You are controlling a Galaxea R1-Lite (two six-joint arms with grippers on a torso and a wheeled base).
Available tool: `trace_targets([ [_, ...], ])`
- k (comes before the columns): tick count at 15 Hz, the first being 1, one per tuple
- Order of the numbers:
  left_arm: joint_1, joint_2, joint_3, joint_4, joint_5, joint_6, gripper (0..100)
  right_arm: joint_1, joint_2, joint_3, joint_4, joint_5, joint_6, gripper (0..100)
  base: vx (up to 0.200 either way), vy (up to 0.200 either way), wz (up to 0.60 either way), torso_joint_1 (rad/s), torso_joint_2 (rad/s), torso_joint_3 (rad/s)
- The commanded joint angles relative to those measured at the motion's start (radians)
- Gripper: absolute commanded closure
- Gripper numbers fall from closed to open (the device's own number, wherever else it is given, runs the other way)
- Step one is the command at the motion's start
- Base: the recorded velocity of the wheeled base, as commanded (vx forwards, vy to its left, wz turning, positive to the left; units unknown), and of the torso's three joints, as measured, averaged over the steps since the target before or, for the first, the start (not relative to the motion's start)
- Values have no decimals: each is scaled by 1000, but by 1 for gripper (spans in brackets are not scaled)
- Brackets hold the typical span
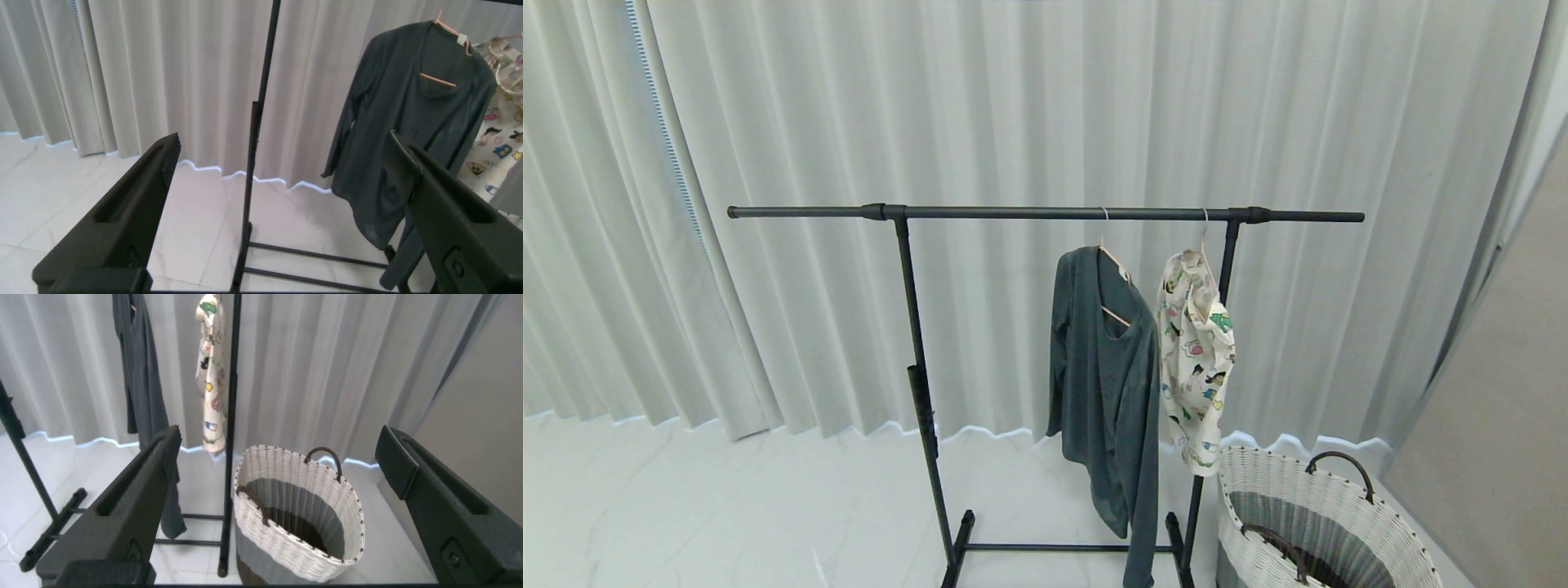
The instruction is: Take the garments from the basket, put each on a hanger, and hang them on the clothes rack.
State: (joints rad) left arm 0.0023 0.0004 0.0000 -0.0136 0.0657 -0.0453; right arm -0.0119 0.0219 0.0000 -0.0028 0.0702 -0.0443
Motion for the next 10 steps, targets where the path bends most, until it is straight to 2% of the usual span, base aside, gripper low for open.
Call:
trace_targets([
  [1,1,0,0,0,0,-1,0,-5,21,0,0,0,0,0,0,0,0,0,0,0],
  [10,-1,0,0,0,0,-1,0,10,-22,0,1,-9,4,0,0,0,0,0,0,0],
])
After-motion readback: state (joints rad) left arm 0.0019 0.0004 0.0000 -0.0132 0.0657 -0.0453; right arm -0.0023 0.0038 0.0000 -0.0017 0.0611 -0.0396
